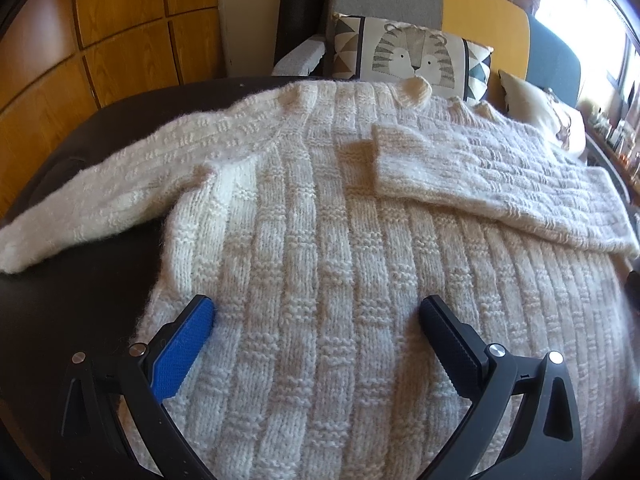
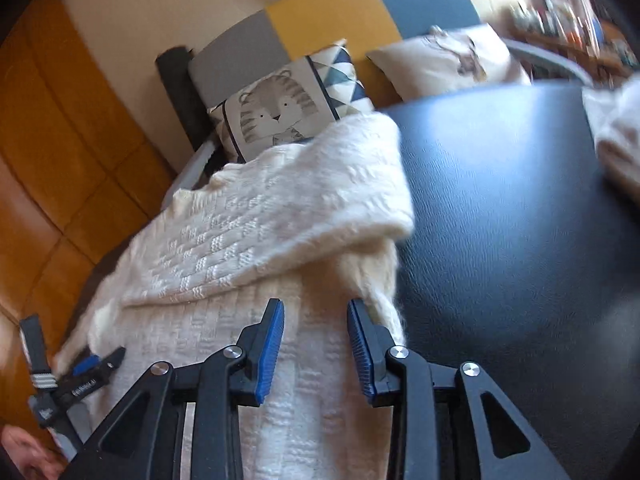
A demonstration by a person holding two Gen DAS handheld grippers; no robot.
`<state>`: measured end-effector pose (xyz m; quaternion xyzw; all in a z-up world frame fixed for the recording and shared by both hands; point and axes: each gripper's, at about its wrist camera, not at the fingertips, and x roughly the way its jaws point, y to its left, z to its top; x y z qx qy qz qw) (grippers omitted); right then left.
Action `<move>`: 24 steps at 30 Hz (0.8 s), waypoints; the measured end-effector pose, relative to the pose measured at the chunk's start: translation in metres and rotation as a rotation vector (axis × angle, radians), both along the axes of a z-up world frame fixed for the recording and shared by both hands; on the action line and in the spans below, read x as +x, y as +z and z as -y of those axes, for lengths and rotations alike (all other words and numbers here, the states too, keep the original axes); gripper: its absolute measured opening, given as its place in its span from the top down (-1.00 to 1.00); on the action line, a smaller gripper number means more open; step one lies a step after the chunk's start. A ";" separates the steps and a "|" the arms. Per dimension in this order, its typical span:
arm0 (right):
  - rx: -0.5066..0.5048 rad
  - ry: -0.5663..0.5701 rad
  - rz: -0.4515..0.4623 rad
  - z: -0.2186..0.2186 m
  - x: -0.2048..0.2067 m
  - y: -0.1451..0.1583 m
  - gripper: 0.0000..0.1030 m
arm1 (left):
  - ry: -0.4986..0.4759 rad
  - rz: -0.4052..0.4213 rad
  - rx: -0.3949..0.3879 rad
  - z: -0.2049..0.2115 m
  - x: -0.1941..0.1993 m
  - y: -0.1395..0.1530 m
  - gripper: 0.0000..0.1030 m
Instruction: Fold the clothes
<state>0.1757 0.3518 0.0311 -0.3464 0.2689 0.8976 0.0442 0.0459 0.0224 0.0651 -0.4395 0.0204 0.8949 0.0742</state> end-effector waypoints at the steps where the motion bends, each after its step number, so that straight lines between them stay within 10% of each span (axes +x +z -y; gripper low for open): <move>1: -0.013 -0.007 -0.017 -0.002 0.002 -0.001 0.38 | 0.000 0.000 -0.001 0.000 0.000 0.000 -1.00; 15: 0.206 -0.007 0.047 -0.004 -0.051 0.014 0.59 | 0.009 0.024 -0.035 -0.008 -0.002 0.003 -1.00; 24: 0.228 -0.050 0.064 -0.001 -0.050 0.004 0.50 | -0.083 0.023 0.092 -0.025 -0.023 0.051 -1.00</move>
